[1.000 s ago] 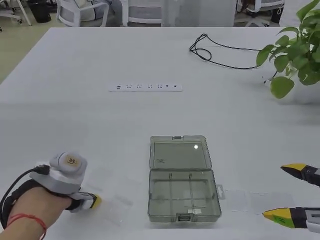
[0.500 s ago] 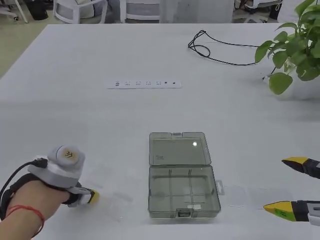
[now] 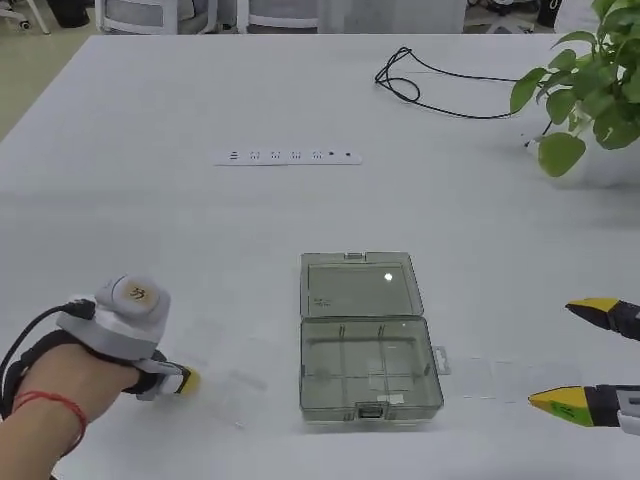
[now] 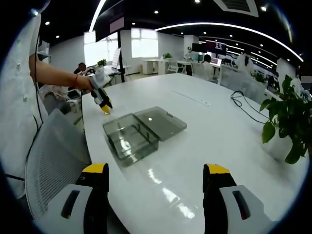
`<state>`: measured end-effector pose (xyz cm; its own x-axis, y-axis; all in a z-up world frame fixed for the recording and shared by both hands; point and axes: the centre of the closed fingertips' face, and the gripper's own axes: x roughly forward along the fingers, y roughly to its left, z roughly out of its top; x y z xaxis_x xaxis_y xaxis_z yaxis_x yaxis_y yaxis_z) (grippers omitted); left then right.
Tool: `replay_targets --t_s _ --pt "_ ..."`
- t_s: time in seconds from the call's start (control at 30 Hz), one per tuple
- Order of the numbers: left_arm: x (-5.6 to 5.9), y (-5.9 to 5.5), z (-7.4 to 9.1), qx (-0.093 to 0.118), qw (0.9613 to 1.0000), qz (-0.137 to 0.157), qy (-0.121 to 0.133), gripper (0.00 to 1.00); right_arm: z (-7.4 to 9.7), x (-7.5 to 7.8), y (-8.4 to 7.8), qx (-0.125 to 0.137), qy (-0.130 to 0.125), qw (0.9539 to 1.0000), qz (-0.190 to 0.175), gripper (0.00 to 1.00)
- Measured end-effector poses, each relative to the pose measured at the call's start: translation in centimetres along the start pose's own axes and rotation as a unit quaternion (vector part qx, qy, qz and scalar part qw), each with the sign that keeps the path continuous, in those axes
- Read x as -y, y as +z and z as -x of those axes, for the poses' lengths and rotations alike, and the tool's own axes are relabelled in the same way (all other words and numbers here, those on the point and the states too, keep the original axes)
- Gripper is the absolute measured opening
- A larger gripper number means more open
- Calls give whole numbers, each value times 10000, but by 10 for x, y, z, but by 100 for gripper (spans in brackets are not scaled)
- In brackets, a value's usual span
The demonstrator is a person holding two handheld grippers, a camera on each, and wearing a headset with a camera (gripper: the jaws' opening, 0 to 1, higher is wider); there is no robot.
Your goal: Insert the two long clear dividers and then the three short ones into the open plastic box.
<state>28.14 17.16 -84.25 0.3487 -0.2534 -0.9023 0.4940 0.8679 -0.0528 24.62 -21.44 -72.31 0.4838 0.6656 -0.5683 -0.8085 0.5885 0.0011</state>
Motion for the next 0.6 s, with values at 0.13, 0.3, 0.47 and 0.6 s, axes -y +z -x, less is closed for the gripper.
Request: replay_targets --t_s 0.13,0.3,0.47,0.6 --pt "2 -1 1 32 10000 -6 -47 31 -1 -2 1 6 3 10000 17 80" --pt "4 -1 2 69 9999 9 -99 30 -1 -5 5 23 5 10000 39 80" --pt "5 -1 1 98 9999 15 -119 30 -1 -5 9 30 5 10000 83 79" --pt "5 -1 1 151 9998 58 -139 30 -1 -4 11 35 -7 9999 95 79"
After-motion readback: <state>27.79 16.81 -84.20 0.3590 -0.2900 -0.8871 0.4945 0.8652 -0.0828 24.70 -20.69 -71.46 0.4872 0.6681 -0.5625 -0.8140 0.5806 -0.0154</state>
